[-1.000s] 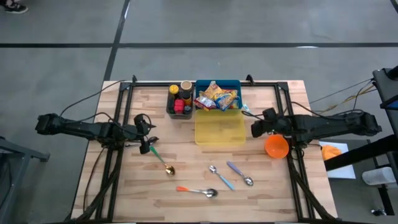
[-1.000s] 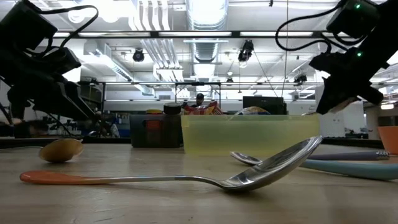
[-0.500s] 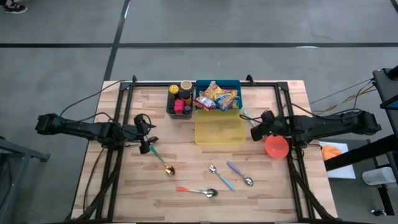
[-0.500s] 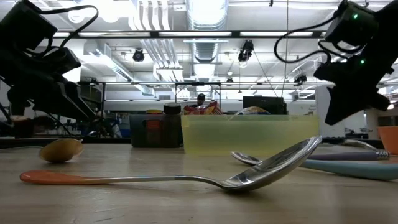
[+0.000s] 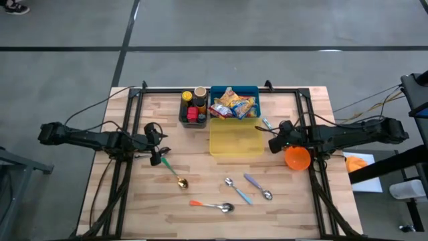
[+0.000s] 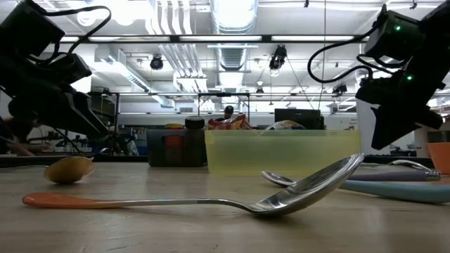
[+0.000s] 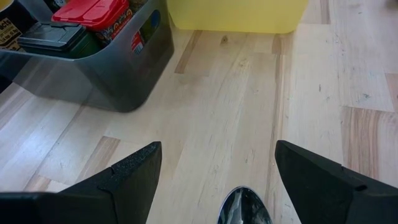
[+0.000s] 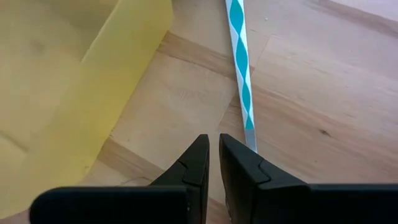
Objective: Pick & Place Food Item
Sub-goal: Put the green patterned spoon into the yellow bin
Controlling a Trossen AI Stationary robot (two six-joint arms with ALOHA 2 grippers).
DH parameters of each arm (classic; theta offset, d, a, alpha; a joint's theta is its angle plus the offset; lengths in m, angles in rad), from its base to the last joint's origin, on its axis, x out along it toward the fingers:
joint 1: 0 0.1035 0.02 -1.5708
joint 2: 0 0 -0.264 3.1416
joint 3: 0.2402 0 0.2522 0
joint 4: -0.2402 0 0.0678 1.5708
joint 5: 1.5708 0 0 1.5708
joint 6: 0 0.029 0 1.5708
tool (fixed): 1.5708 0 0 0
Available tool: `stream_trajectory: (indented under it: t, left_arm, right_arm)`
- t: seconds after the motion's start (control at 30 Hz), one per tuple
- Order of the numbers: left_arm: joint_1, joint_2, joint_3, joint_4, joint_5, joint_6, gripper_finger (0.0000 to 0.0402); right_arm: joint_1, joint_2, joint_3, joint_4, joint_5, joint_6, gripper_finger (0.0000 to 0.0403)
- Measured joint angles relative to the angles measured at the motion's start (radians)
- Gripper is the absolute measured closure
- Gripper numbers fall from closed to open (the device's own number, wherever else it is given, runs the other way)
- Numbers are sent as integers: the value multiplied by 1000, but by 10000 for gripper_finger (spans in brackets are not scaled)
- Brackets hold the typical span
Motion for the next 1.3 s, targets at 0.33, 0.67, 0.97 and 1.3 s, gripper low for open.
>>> stream_trajectory:
  t: [0.33,0.67,0.97,1.3]
  left_arm:
    - [0,0,0,0,0,0,85]
    - [0,0,0,0,0,0,85]
    - [0,0,0,0,0,0,85]
    - [0,0,0,0,0,0,85]
  right_arm:
    - [0,1,0,5,38,81,360]
    - [-1,19,-5,-14,62,45,234]
    - [-1,125,-27,-11,64,46,253]
    - [-1,243,-21,18,65,41,326]
